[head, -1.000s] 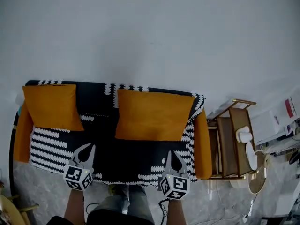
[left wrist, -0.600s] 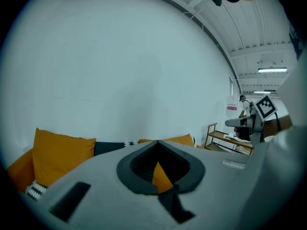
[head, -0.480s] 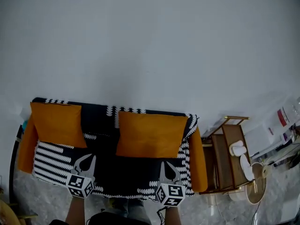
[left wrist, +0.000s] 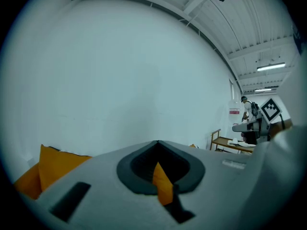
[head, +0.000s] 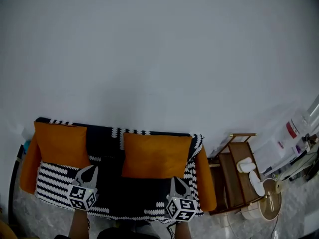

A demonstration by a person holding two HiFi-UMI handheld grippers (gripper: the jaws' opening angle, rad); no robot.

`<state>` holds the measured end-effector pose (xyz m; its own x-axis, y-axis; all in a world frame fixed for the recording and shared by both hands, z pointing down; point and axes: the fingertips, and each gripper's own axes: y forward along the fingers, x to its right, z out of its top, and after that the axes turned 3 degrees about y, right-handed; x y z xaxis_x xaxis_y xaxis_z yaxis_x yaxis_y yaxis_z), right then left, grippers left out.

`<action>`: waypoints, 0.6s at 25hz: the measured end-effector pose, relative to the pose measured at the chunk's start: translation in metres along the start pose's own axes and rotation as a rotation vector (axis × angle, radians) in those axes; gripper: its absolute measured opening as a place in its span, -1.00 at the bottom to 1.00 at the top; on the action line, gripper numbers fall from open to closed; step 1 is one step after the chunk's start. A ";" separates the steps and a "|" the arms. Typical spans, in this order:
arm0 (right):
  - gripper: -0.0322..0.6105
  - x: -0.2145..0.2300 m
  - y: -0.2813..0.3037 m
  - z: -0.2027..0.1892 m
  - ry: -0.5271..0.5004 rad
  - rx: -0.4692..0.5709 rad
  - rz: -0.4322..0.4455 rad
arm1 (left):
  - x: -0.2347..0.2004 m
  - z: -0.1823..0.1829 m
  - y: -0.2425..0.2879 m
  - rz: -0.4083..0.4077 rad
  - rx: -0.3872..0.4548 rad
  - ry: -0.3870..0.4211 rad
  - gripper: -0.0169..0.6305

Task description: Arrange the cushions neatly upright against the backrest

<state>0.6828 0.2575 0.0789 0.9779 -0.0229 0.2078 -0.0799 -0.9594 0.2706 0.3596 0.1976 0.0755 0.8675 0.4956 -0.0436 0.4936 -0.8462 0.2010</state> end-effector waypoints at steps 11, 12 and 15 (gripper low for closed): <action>-0.86 0.006 -0.030 0.032 -0.021 0.054 0.017 | 0.015 0.043 -0.013 -0.006 0.051 0.026 -0.95; -0.86 0.008 -0.030 0.035 -0.028 0.055 0.024 | 0.017 0.047 -0.012 -0.001 0.054 0.028 -0.95; -0.86 0.015 -0.032 0.045 -0.052 0.066 0.032 | 0.025 0.055 -0.013 0.019 0.066 0.037 -0.95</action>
<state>0.7092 0.2755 0.0311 0.9839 -0.0671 0.1654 -0.1003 -0.9743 0.2016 0.3785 0.2107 0.0175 0.8742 0.4855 -0.0040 0.4814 -0.8658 0.1366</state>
